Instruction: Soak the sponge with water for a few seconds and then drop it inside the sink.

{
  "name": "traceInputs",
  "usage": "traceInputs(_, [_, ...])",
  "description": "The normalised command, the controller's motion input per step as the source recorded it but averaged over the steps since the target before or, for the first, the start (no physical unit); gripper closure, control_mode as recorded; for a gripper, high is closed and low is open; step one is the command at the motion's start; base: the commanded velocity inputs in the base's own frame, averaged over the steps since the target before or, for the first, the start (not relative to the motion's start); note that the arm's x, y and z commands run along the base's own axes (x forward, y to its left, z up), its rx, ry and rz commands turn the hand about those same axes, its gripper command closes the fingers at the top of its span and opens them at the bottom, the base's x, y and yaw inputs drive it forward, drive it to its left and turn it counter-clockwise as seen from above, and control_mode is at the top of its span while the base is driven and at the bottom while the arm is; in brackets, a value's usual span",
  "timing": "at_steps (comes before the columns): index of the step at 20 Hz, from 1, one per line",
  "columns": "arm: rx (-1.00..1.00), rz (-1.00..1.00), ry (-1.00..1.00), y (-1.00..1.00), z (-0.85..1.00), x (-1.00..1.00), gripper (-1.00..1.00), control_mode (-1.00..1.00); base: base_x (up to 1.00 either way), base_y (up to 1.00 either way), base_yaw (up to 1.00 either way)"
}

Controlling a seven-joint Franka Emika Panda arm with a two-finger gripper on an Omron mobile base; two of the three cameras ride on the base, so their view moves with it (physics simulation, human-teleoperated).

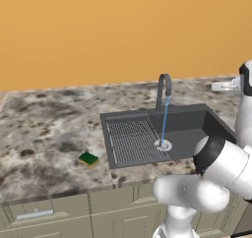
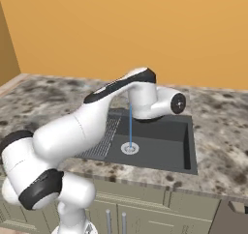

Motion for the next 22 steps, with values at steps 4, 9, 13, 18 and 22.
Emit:
traceInputs(4, [-0.16,0.0,0.02,0.2,0.52,-0.36,-1.0,-1.0,0.0,0.0,0.0])
traceInputs(9, [-0.13,0.0,0.09,0.18,0.53,-0.26,-1.0,-1.0,0.0,0.0,0.0])
traceInputs(13, [-0.11,0.0,0.17,0.31,0.25,-0.26,-1.0,-1.0,0.0,0.0,0.0])
traceInputs(18, [-0.09,0.0,0.15,0.55,0.04,-0.35,-1.0,-1.0,0.0,0.0,0.0])
traceInputs(22, [-0.07,0.0,0.1,0.71,0.0,-0.23,-1.0,-1.0,0.0,0.0,0.0])
